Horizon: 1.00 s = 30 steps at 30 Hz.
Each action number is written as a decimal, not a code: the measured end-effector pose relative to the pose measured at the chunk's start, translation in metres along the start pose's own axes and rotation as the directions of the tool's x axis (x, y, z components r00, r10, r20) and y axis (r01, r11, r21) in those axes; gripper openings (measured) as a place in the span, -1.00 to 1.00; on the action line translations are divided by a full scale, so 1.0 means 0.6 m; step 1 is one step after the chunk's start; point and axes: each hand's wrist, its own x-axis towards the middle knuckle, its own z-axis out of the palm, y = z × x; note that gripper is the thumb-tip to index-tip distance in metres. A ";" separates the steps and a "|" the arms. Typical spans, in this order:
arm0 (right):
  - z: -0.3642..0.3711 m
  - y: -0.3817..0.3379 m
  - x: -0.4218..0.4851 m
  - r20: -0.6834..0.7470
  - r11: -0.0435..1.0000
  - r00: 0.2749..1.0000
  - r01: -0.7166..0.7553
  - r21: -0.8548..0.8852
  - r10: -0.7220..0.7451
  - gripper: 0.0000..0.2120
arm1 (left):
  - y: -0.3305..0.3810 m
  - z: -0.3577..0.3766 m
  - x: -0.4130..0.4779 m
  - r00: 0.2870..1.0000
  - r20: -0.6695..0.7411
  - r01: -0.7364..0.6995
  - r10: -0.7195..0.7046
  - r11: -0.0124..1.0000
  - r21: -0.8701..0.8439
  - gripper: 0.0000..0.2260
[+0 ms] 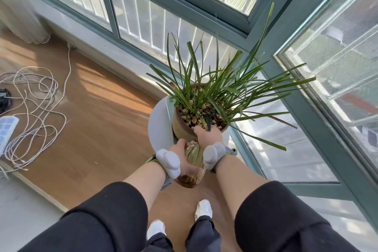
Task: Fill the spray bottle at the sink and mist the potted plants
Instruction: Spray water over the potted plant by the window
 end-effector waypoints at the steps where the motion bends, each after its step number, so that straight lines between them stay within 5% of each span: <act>1: 0.003 0.001 -0.002 -0.021 1.000 1.000 -0.021 0.022 0.021 -0.64 | 0.001 0.001 -0.002 1.000 0.012 0.000 0.000 1.000 0.017 -0.23; 4: 0.018 0.000 -0.014 -0.070 0.991 0.994 -0.072 0.109 0.080 -0.68 | -0.002 0.008 -0.009 1.000 0.004 0.020 -0.020 0.999 0.027 -0.29; 12: 0.027 0.009 -0.035 0.028 0.997 0.999 -0.041 0.062 0.039 -0.71 | -0.031 0.011 -0.018 0.999 0.033 0.023 -0.027 0.994 0.106 -0.13; 21: 0.035 0.003 -0.040 0.143 0.999 0.989 0.035 0.023 -0.038 -0.73 | -0.034 0.007 -0.038 0.998 0.036 0.051 -0.055 0.993 0.107 -0.17; 30: 0.047 0.008 -0.042 0.106 0.994 0.990 0.087 0.059 -0.093 -0.71 | -0.017 0.010 -0.064 0.996 -0.047 0.078 -0.073 0.990 0.117 -0.15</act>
